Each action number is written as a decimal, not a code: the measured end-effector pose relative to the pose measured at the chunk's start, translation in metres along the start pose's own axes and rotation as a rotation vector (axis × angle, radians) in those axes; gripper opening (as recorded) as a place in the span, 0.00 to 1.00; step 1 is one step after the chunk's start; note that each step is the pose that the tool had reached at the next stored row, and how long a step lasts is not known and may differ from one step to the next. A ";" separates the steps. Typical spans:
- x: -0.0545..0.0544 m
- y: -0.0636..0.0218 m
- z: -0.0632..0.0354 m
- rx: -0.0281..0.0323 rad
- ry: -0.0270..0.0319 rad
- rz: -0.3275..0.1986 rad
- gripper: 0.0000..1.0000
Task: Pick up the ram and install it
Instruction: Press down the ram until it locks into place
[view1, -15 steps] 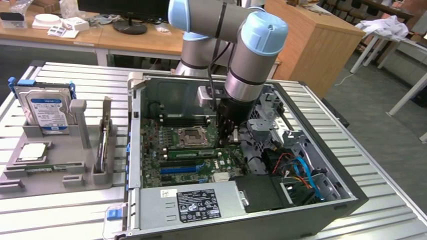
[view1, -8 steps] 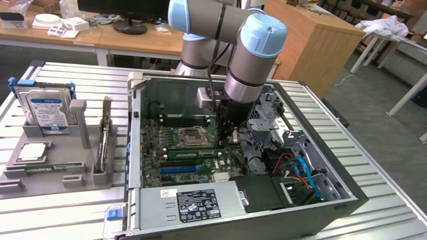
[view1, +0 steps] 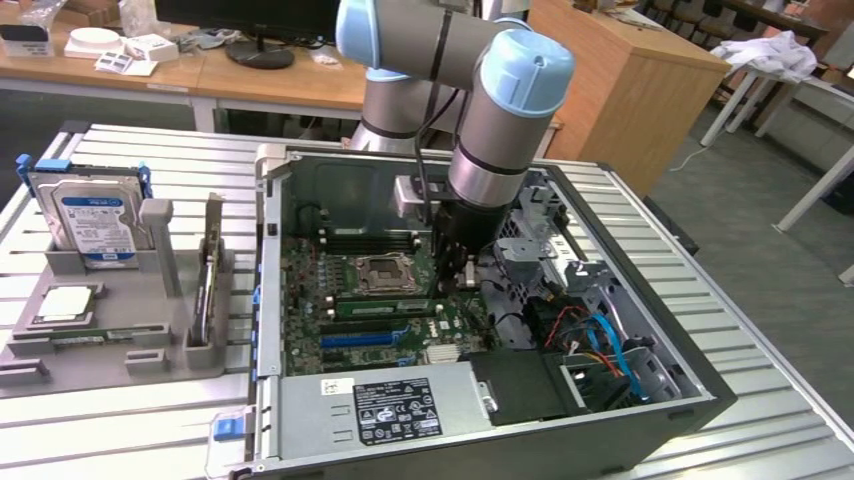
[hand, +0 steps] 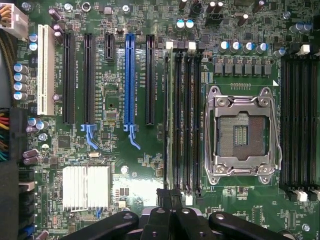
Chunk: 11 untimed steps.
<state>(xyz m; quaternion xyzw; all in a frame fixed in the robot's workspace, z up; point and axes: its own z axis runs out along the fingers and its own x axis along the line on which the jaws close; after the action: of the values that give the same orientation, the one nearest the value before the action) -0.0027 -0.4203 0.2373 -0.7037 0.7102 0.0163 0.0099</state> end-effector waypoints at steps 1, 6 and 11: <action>0.000 0.0000 0.0002 0.0000 0.0000 0.000 0.11; 0.000 0.0000 0.0021 -0.0001 0.0002 0.000 0.11; -0.001 0.0000 0.0027 0.0002 -0.0003 0.000 0.11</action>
<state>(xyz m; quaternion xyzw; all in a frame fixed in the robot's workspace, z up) -0.0026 -0.4191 0.2347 -0.7037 0.7102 0.0164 0.0101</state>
